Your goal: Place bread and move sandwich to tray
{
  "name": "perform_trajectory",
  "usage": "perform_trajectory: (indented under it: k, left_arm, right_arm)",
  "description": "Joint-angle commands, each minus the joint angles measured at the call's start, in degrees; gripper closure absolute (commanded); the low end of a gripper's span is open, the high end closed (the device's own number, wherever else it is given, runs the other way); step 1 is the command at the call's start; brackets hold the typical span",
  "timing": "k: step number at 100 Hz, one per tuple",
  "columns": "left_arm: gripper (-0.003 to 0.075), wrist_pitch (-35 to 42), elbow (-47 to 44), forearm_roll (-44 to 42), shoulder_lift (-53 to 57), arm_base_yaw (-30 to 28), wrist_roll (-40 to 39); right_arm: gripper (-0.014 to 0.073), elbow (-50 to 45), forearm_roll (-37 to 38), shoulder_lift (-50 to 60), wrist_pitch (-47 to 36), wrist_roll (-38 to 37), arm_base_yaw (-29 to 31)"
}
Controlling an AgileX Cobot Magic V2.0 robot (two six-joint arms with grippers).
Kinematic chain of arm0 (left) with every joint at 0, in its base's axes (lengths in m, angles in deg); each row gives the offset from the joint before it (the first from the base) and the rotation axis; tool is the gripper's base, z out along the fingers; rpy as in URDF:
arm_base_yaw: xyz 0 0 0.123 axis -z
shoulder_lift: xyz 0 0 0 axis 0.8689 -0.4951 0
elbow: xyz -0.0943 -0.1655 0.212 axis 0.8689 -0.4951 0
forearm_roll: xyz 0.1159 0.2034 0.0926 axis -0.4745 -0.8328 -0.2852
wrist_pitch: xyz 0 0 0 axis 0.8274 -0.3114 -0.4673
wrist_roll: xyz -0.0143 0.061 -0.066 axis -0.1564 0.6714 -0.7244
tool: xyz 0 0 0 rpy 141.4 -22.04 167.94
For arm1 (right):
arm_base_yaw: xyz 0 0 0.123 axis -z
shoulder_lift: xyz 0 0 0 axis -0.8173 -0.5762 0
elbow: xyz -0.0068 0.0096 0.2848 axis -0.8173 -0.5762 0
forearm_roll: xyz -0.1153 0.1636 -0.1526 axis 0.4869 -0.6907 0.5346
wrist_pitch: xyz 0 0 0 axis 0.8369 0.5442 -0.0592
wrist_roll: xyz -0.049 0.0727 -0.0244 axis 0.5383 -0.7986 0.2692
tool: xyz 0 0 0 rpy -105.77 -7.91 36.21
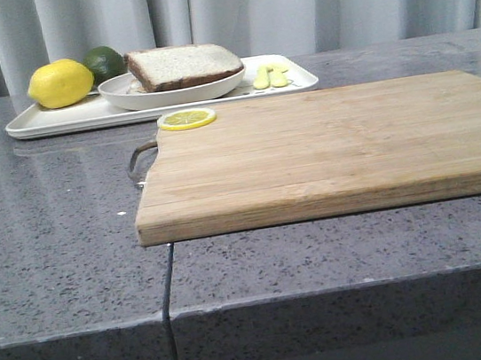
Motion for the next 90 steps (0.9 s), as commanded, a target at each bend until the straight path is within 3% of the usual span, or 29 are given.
perform_trajectory:
  k: [1,22,50,90]
  left_arm:
    - [0.0353,8.7,-6.78,0.33,9.17,0.3,0.98]
    - [0.0353,24.09,-29.19,-0.12,26.51,0.3,2.17]
    - [0.0353,37.31,-55.93,-0.12,49.84,0.3,2.17]
    - [0.0353,39.2,-81.63,-0.12,78.88,0.3,2.17]
  right_arm:
    - [0.0001,1.55,0.68,-0.34,-5.69,0.27,0.22]
    - [0.0001,1.55,0.68,-0.27,-8.23,1.54,0.22]
    - [0.0001,-4.26,0.68,5.86,-12.81,3.07,0.22]
    - [0.0001,-14.21,0.68,23.42,-10.55,3.07,0.22]
